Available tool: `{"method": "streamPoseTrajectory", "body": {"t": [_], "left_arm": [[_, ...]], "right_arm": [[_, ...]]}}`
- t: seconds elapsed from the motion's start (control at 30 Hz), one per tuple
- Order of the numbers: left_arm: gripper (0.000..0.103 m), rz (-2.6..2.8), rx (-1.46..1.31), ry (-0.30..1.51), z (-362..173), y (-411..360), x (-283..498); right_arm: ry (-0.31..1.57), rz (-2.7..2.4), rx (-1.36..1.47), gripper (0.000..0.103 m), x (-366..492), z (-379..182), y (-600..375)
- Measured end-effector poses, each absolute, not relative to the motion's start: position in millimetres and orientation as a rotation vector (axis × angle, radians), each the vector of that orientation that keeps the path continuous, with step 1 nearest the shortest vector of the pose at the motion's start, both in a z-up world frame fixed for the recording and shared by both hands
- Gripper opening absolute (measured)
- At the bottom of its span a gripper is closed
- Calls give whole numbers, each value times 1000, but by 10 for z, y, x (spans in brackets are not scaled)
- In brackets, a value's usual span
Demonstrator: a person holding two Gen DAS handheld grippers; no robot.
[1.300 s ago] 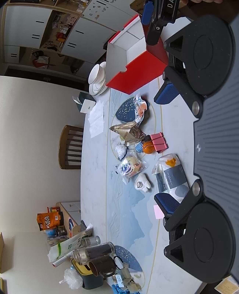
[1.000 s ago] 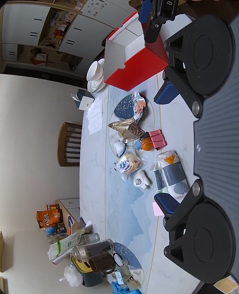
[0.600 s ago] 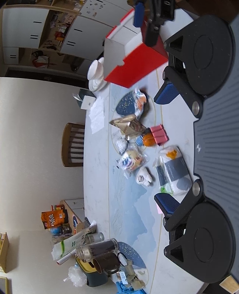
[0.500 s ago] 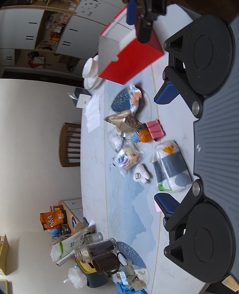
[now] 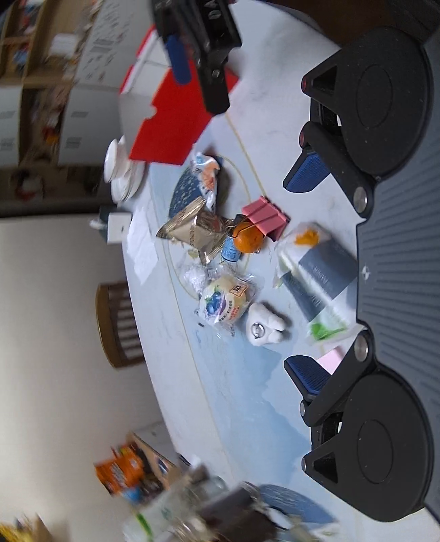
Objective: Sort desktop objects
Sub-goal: 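Move both tools toward the tissue pack and pink binder clip, then grasp the pink binder clip with the right tool while the left tool grasps the tissue pack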
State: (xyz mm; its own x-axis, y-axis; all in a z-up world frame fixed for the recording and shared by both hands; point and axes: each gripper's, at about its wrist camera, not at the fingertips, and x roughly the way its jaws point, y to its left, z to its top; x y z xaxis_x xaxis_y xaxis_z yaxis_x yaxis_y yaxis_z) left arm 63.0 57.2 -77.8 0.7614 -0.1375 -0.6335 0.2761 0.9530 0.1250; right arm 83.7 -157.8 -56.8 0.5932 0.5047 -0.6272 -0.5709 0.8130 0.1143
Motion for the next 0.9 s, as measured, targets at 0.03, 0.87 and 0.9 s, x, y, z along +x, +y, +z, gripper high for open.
{"method": "streamPoseTrajectory", "body": {"t": [0.03,0.87,0.9], "left_arm": [[103,-253,236,667,-801,598,672],[103,-659,374,857,-1510,930,1422],[103,-661,372,861,-1523,932,1429]], "right_arm": [[702,624,-109,90,855,-594,-1503],[934,570,-166,89,1366,-1305,-434],[940,565,-165,88,1379,-1314,-421]]}}
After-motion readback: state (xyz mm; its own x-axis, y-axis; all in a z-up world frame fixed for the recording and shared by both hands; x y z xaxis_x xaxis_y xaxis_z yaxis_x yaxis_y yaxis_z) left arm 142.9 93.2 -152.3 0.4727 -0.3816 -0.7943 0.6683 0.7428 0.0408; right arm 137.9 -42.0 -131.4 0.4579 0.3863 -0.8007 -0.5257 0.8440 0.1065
